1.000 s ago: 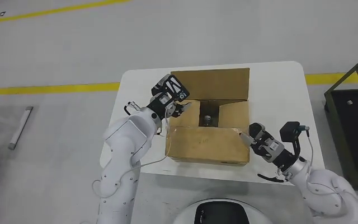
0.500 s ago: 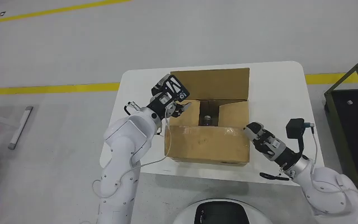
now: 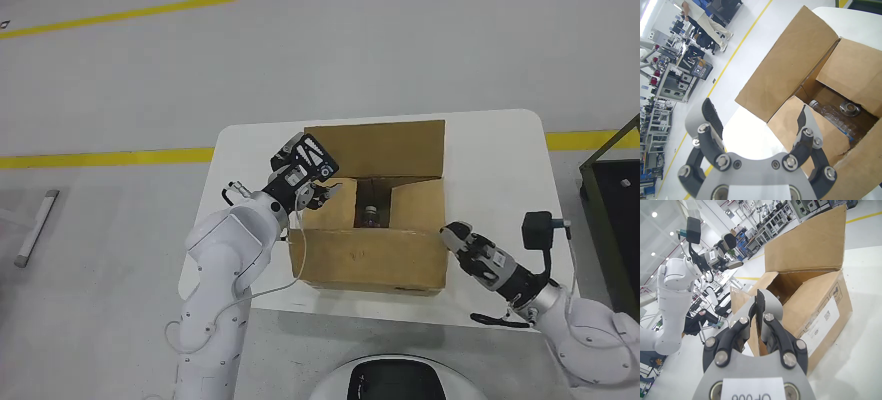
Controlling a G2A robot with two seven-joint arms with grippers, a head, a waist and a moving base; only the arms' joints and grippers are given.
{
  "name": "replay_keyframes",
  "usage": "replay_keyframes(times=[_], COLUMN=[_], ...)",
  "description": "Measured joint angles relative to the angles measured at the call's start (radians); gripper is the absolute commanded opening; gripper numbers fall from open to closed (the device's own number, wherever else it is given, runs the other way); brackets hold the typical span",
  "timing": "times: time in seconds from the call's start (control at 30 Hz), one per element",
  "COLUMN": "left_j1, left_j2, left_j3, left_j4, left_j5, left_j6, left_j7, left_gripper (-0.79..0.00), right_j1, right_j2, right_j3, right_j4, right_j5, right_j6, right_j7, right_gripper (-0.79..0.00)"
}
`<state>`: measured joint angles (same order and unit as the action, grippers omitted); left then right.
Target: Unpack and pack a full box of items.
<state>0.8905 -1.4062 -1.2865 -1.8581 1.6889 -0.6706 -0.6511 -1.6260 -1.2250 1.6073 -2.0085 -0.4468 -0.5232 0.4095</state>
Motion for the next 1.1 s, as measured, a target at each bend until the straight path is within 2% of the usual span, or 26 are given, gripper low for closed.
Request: replay_keyframes(times=[0.13,0.33,0.83,0.9,0.93,1.1], left_j1=[0.000,0.000,0.000,0.000,0.000,0.000], left_j2=[0.000,0.000,0.000,0.000,0.000,0.000], left_j3=[0.000,0.000,0.000,0.000,0.000,0.000], left_j4=[0.000,0.000,0.000,0.000,0.000,0.000], left_j5=[0.000,0.000,0.000,0.000,0.000,0.000], left_j6=[0.000,0.000,0.000,0.000,0.000,0.000], left_j7=[0.000,0.000,0.000,0.000,0.000,0.000], left_gripper=[0.000,0.000,0.000,0.000,0.000,0.000], right_j1=[-0.001,-0.009,-0.030,-0.032,-0.032,-0.030], right_j2=[0.004,0.013,0.032,0.035,0.036,0.042], right_j3=[0.004,0.006,0.003,0.002,0.002,-0.002], right_j4=[-0.004,-0.014,-0.043,-0.047,-0.048,-0.055], right_j5=[0.033,0.064,0.055,0.044,0.035,-0.013], right_j6=[-0.014,-0.072,-0.101,-0.104,-0.106,-0.115], right_j7=[0.018,0.068,0.129,0.141,0.147,0.156], right_gripper=[-0.551,-0.428,-0.437,-0.606,-0.785,-0.785])
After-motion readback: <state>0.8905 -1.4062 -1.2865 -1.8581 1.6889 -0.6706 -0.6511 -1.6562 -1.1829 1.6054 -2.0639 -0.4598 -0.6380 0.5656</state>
